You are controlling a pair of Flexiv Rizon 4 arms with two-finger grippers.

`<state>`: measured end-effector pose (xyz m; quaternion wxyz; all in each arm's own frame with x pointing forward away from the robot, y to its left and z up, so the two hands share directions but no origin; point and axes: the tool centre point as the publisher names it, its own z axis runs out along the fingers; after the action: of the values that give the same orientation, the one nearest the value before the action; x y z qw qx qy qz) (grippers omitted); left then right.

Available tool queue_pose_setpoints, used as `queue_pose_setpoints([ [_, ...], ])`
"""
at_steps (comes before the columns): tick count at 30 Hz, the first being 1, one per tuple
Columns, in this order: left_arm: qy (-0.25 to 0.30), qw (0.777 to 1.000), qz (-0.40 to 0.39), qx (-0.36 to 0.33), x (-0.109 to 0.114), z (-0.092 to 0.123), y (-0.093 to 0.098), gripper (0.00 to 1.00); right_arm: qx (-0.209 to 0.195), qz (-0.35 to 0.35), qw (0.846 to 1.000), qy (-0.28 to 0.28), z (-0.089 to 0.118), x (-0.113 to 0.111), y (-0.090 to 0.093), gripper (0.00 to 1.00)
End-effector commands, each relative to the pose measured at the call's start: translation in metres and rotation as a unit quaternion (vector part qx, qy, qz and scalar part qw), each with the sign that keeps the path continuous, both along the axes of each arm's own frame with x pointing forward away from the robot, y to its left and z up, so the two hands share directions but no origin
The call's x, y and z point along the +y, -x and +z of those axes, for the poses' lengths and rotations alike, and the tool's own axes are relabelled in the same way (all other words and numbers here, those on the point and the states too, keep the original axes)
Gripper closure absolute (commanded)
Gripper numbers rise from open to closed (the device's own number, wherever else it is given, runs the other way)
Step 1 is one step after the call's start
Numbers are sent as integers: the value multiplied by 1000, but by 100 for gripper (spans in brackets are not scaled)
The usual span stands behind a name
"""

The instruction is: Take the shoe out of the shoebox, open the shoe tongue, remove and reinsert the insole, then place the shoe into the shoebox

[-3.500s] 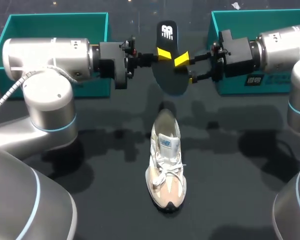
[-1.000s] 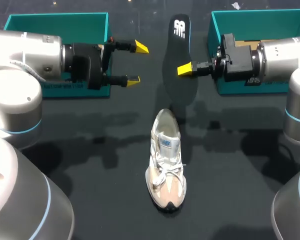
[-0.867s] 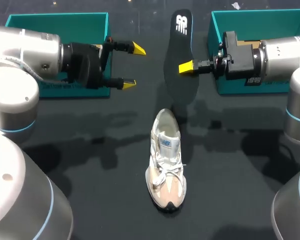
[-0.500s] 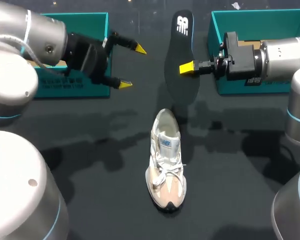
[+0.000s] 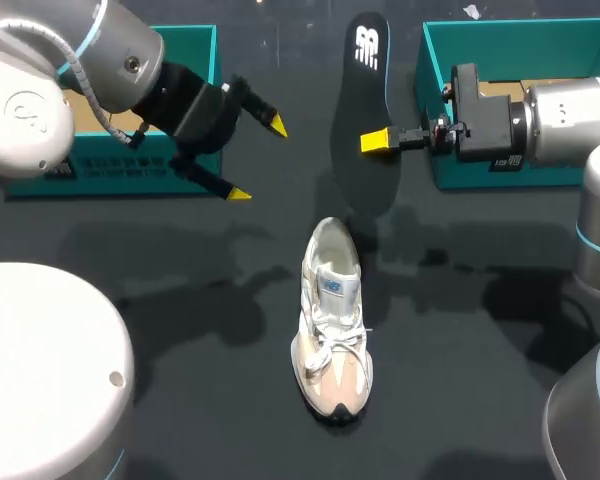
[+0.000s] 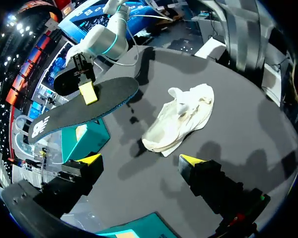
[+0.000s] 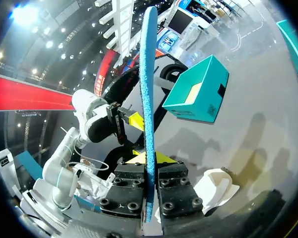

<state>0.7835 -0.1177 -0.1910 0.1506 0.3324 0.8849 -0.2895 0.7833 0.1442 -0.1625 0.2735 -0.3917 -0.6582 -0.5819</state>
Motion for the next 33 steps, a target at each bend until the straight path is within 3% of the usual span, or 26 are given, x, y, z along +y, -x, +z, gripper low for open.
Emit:
queue_pose_setpoints([
  [1, -34, 997, 60, 39, 22, 12, 13, 0, -2, -4, 1000, -4, -3, -4, 6, 100],
  [10, -34, 997, 60, 39, 22, 12, 13, 0, -2, -4, 1000, -4, -3, -4, 6, 100],
  [13, -36, 993, 86, 75, 13, -7, 18, 0, -2, -4, 1000, -4, -3, -4, 6, 100],
  [16, -38, 989, 99, 99, 13, -22, 24, 0, -17, -9, 1000, -17, -17, 1, 2, 100],
  [23, -25, 977, 152, 148, 19, -42, 34, 0, -52, -3, 998, -31, -27, 11, 1, 100],
  [33, -38, 974, 162, 151, 23, -45, 40, 0, -52, -3, 998, -31, -27, 11, 1, 100],
])
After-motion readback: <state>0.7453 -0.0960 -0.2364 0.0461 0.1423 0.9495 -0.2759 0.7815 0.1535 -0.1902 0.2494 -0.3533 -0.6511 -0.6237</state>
